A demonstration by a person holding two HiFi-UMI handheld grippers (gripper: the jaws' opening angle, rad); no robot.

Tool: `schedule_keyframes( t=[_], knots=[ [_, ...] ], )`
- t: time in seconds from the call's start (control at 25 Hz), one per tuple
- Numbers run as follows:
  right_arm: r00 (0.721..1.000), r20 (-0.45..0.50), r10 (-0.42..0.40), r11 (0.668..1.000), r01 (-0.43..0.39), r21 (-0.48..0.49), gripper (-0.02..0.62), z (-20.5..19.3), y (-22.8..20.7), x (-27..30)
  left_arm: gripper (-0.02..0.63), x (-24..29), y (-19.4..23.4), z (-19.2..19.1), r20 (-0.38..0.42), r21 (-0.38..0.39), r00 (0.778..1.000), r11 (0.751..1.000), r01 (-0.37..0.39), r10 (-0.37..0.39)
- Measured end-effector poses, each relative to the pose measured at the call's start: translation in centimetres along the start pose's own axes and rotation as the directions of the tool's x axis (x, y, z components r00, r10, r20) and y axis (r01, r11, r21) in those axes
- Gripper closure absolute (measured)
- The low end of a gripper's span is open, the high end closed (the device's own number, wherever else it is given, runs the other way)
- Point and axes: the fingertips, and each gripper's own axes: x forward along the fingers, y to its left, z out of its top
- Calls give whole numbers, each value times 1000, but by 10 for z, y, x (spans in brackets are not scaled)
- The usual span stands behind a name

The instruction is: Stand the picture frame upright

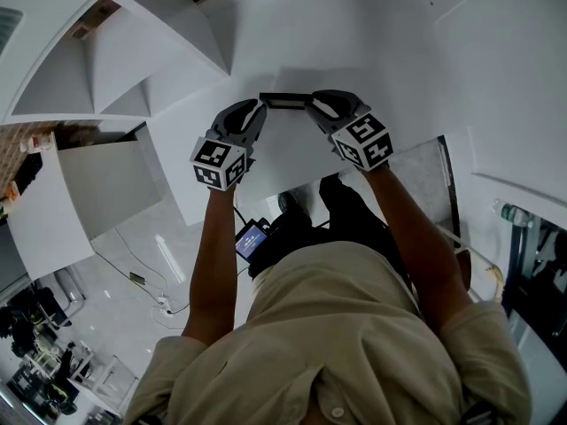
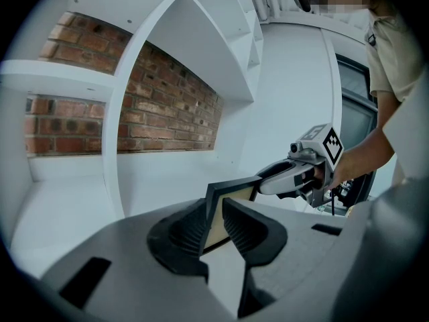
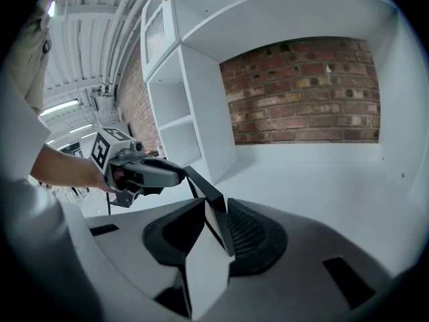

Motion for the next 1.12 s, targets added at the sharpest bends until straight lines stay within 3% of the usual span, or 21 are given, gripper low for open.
schedule_keyframes(
  t=[1.12],
  knots=[
    [1000,-5,8,1000,-8,-11,472,1,2,2,546,0,4,0,-10,8,1000,1000,10,-10]
  ],
)
